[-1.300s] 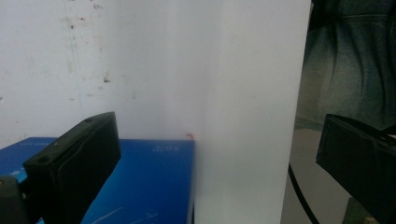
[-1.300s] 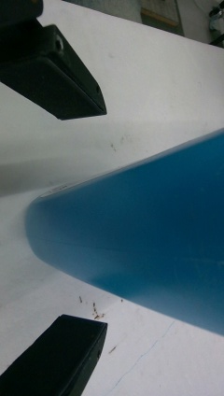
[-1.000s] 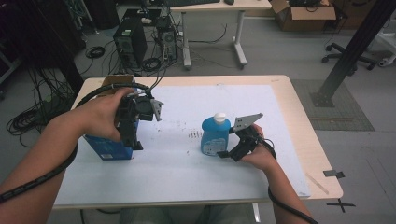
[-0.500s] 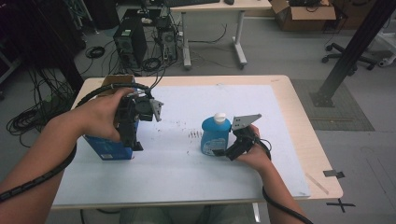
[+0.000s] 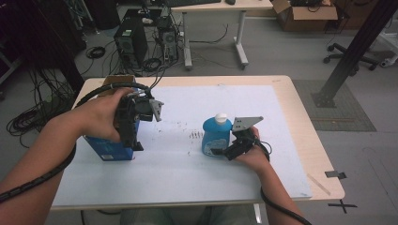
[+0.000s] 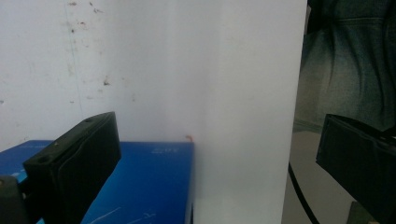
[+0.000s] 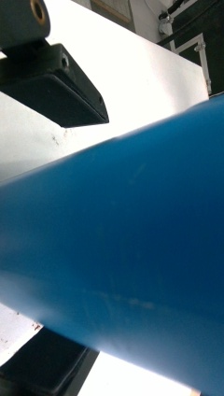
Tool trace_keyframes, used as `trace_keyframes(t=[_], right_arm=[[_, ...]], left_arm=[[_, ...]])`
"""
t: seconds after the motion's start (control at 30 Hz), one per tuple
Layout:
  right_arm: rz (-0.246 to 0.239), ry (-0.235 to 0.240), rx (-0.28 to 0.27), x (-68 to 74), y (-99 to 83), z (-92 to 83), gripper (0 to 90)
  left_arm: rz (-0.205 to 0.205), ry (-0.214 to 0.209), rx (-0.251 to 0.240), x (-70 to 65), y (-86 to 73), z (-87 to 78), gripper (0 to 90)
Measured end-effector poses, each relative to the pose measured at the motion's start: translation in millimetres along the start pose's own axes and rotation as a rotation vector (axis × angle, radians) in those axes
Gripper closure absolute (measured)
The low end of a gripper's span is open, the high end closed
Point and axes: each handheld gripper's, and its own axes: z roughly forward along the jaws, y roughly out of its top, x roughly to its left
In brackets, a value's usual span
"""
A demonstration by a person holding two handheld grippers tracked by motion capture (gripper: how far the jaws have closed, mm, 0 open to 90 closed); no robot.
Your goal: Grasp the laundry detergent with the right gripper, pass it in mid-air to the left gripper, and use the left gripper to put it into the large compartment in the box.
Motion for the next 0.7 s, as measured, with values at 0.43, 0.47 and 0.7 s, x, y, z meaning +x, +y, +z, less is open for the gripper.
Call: trace_keyframes(t=[0.43,0.47,0.7], right_arm=[[-0.001,0.003,-0.014,-1.3,-3.3,-1.4,13.5],[0.0,0.002,-0.015,-1.5,-3.5,-1.0,14.3],[0.004,0.008,-0.021,-2.1,-3.5,-0.4,17.5]], left_arm=[[0.002,-0.004,-0.001,0.6,0.6,0.2,0.2],[-0.001,-0.003,-0.002,0.3,0.6,0.6,0.2],[-0.002,-0.004,0.005,0.8,0.1,0.5,0.2]])
